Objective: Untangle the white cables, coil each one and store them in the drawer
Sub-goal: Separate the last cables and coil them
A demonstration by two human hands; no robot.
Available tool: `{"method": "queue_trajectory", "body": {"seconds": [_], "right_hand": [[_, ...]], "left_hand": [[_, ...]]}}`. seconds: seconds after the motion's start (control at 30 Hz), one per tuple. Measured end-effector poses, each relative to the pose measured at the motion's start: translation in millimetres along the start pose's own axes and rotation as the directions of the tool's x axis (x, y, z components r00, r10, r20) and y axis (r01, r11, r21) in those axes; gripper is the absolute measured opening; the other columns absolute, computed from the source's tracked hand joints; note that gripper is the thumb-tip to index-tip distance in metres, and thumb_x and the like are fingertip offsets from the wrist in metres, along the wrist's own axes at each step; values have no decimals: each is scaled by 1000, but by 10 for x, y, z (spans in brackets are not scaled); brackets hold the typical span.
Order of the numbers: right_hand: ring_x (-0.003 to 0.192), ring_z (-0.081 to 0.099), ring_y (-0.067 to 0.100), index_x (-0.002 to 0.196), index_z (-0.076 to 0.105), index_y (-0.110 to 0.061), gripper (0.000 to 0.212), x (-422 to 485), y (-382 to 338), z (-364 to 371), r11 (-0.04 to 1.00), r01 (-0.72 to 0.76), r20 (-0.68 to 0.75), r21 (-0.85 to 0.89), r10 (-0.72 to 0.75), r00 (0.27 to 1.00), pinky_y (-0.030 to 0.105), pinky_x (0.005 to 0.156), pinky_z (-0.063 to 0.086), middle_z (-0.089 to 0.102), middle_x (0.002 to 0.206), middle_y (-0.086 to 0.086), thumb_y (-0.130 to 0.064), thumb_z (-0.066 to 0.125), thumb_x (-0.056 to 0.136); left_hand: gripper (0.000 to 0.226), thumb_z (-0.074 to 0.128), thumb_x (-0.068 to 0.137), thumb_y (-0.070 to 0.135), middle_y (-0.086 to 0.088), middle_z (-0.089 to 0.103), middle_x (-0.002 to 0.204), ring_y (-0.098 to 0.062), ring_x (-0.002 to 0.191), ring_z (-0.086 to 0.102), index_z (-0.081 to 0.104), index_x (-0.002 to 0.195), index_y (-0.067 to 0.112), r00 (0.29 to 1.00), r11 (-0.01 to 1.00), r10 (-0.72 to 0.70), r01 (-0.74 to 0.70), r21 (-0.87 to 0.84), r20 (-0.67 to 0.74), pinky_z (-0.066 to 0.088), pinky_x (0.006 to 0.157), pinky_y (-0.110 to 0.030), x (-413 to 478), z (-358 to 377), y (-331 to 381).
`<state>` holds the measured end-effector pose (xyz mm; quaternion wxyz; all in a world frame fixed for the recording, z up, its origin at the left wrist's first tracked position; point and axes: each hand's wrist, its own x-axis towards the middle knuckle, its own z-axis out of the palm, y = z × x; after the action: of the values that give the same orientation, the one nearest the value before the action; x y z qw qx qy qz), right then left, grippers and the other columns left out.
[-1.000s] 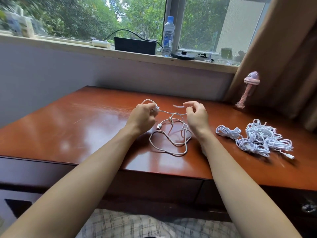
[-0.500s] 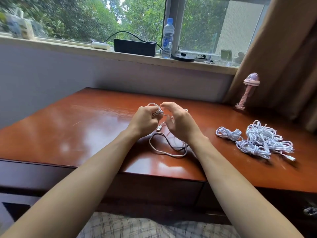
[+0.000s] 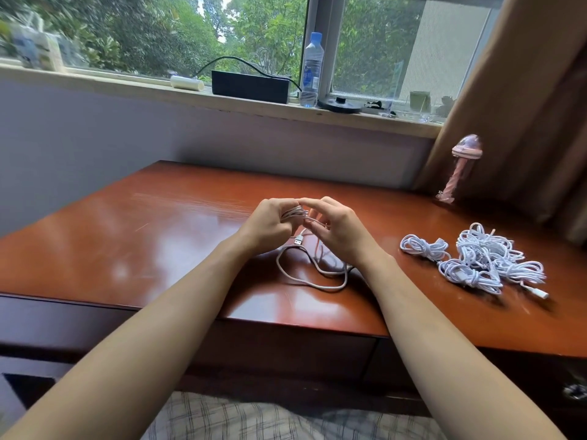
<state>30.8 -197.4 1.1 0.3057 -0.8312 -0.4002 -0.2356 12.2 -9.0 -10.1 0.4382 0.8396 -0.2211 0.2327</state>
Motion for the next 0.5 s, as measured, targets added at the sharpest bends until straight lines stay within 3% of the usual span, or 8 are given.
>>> {"method": "queue_trajectory", "body": {"seconds": [0.17, 0.33, 0.43, 0.5], "right_hand": [[73, 61, 11, 121, 73, -17, 35, 28, -1, -56, 999, -44, -13, 19, 44, 999, 24, 78, 50, 62, 88, -7, -12, 78, 86], [79, 69, 16, 108, 77, -9, 24, 5, 39, -76, 997, -57, -45, 61, 59, 997, 36, 80, 56, 68, 87, -6, -7, 79, 84], [72, 67, 1, 107, 78, -7, 23, -2, 63, -88, 993, -73, -38, 89, 76, 996, 24, 76, 55, 69, 84, -9, -4, 78, 84], [69, 65, -7, 107, 78, -5, 22, -5, 75, -97, 991, -86, -38, 99, 90, 995, 13, 72, 51, 69, 82, -11, -3, 78, 84]], "left_hand": [[9, 56, 76, 11, -7, 66, 68, -13, 63, 55, 64, 76, 8, 999, 999, -37, 36, 25, 29, 51, 62, -44, -15, 1, 10], [10, 58, 79, 5, 2, 67, 65, -9, 59, 58, 65, 74, 10, 995, 998, -68, 68, -4, 67, 48, 60, -32, -33, -2, 53], [16, 61, 83, -3, 4, 67, 65, -7, 60, 58, 66, 76, 10, 995, 998, -64, 64, 4, 76, 49, 61, -32, -28, 16, 36], [14, 63, 85, 0, 3, 67, 66, -12, 62, 60, 65, 77, 11, 994, 997, -71, 74, -28, 84, 52, 64, -40, -22, 18, 15]]}}
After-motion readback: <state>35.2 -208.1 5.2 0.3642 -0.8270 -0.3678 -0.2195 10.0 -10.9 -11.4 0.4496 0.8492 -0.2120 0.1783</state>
